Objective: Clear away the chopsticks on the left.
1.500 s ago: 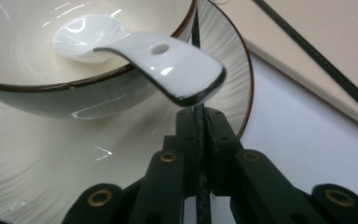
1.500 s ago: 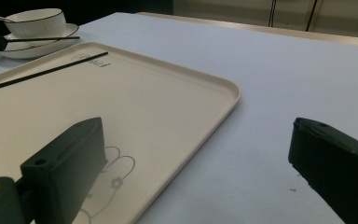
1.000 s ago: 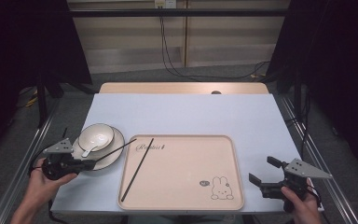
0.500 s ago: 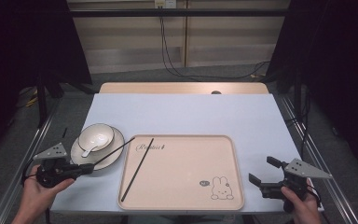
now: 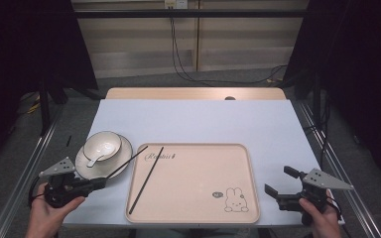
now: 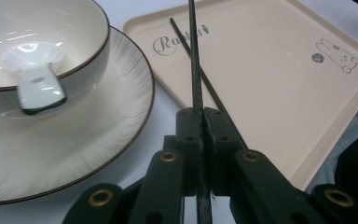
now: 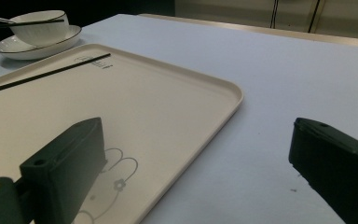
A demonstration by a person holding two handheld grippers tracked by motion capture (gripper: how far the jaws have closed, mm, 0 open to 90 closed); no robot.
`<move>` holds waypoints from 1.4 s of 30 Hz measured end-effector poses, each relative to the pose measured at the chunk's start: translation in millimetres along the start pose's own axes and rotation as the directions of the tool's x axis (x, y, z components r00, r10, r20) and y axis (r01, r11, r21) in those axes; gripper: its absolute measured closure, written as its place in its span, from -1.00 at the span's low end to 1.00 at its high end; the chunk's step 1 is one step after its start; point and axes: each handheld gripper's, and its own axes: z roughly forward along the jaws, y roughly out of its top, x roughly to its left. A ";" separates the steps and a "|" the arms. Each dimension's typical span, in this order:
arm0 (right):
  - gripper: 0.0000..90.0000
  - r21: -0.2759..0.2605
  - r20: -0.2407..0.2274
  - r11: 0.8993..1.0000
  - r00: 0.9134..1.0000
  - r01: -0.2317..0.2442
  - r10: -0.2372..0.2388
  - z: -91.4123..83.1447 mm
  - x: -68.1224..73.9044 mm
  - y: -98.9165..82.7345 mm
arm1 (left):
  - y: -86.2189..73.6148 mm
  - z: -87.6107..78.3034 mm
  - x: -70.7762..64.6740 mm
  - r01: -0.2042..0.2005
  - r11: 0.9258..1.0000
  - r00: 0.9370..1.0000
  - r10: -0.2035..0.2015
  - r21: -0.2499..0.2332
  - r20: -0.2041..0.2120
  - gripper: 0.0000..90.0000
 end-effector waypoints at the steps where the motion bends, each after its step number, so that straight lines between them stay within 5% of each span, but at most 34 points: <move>1: -0.92 0.001 0.002 1.000 1.000 0.000 0.000 0.0 -0.1 -0.1 | 0.4 0.9 -2.6 0.002 1.000 1.000 -0.002 0.001 0.002 0.90; 11: -0.92 0.002 -0.003 1.000 1.000 -0.001 0.001 0.5 0.1 0.0 | 12.1 10.0 -31.4 -0.003 1.000 1.000 0.003 -0.006 -0.003 0.90; 27: -0.92 0.001 -0.008 1.000 1.000 0.001 -0.001 0.9 0.5 0.2 | 30.1 46.8 -49.6 0.103 0.994 0.994 -0.104 -0.045 -0.028 0.90; 37: -0.92 0.001 -0.009 1.000 1.000 0.000 0.000 0.8 0.5 0.1 | 31.1 66.3 -59.1 0.152 0.988 0.986 -0.154 -0.034 -0.062 0.91; 42: -0.92 0.001 -0.008 1.000 1.000 -0.002 0.002 0.6 0.5 0.0 | 28.1 78.1 -66.7 0.192 0.980 0.974 -0.196 -0.046 -0.115 0.91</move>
